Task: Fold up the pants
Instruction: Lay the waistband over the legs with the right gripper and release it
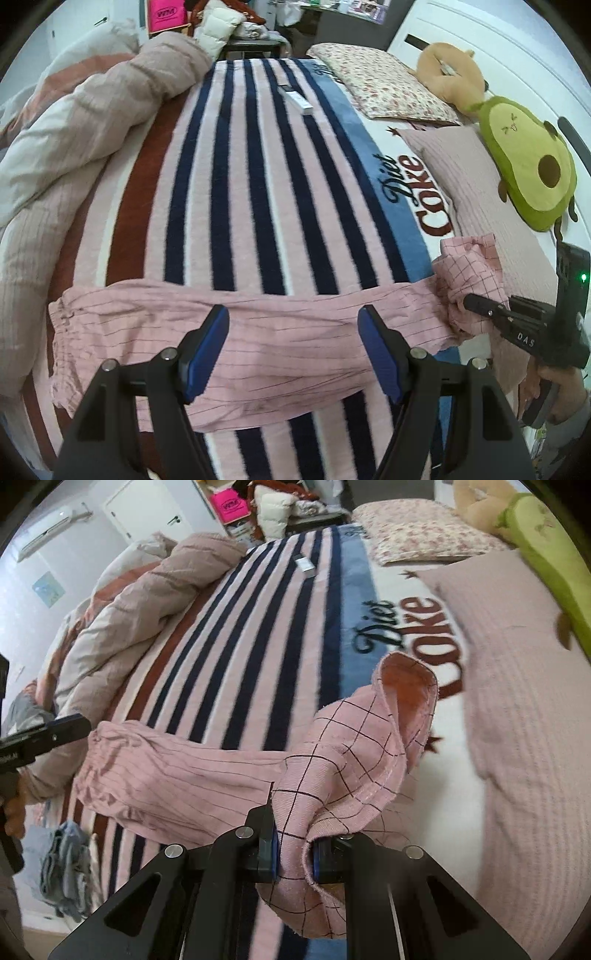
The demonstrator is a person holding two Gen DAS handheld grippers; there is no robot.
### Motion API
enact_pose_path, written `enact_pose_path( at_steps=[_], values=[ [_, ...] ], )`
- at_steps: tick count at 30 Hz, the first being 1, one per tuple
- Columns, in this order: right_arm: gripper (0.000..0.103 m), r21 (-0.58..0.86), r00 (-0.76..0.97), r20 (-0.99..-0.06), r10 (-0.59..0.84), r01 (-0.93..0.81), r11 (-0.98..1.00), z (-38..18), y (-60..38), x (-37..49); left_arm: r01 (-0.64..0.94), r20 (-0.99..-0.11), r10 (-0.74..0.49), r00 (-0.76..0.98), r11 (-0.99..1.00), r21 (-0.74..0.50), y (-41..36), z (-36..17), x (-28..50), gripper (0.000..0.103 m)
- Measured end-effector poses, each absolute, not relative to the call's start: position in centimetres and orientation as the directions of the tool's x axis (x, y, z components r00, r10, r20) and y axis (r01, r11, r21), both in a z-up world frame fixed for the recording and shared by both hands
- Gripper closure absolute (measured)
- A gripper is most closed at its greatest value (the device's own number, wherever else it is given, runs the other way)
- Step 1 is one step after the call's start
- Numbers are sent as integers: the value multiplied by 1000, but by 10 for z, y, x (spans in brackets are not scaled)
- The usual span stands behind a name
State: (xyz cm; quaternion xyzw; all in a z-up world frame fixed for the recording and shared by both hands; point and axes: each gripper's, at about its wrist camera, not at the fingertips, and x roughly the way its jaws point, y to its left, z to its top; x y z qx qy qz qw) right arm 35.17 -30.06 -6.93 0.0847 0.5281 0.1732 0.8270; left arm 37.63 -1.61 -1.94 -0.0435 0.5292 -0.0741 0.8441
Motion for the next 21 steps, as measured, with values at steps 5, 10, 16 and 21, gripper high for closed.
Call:
enact_pose_path(
  at_steps=[5, 10, 16, 21],
  values=[
    [96, 330, 336, -854, 396, -238, 914, -72, -263, 363, 61, -886, -182, 426, 983, -172, 17, -27, 365, 35],
    [96, 364, 276, -855, 439, -284, 887, -78, -219, 368, 38, -888, -184, 421, 982, -186, 46, -32, 353, 35],
    [96, 382, 210, -858, 469, -349, 856, -93, -161, 366, 4, -892, -187, 413, 979, -203, 69, -40, 343, 35],
    [94, 359, 165, -881, 443, -375, 854, -116, -126, 364, -7, -896, -185, 404, 979, -205, 79, -46, 334, 35]
  ],
)
